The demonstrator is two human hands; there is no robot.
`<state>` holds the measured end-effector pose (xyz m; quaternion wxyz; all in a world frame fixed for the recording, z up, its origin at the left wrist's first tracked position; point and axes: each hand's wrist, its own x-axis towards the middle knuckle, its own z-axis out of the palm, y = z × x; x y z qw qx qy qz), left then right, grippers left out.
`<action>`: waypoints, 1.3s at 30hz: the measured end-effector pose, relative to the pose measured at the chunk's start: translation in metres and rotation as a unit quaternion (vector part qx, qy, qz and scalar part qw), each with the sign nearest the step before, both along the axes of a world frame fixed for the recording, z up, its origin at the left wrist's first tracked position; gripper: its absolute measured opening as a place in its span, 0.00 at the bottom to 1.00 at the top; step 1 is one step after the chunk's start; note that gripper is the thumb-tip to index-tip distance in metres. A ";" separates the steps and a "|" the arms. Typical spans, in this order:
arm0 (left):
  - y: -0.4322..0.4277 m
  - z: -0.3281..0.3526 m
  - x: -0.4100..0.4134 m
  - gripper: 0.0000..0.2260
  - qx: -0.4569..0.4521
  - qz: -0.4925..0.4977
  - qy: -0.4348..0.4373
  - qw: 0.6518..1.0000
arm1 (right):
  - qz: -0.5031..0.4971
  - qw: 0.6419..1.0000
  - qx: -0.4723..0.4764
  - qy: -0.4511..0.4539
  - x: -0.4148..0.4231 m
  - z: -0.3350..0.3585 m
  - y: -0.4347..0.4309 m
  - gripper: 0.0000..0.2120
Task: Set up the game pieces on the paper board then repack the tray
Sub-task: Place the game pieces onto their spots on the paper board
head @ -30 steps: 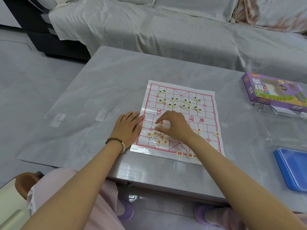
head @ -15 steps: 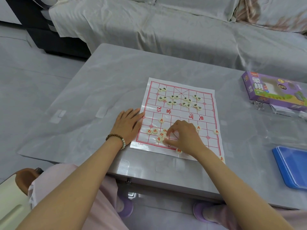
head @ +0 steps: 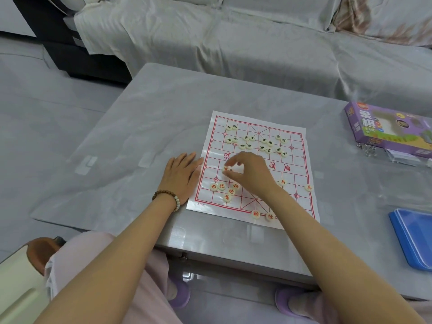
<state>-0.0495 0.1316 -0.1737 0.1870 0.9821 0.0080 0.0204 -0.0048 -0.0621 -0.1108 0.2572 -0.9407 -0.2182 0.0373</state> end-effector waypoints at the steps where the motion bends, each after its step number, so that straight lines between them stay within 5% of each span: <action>1: 0.000 0.001 -0.001 0.29 -0.010 0.009 0.001 1.000 | 0.010 1.000 -0.013 0.000 0.006 -0.001 0.010 0.11; 13: 0.004 -0.003 0.000 0.27 -0.106 0.049 -0.034 0.993 | 0.008 0.993 -0.120 -0.011 0.027 -0.022 0.049 0.15; 39: 0.004 -0.006 0.001 0.22 -0.091 0.042 -0.041 0.994 | 0.009 0.997 -0.080 -0.009 0.022 -0.027 0.054 0.12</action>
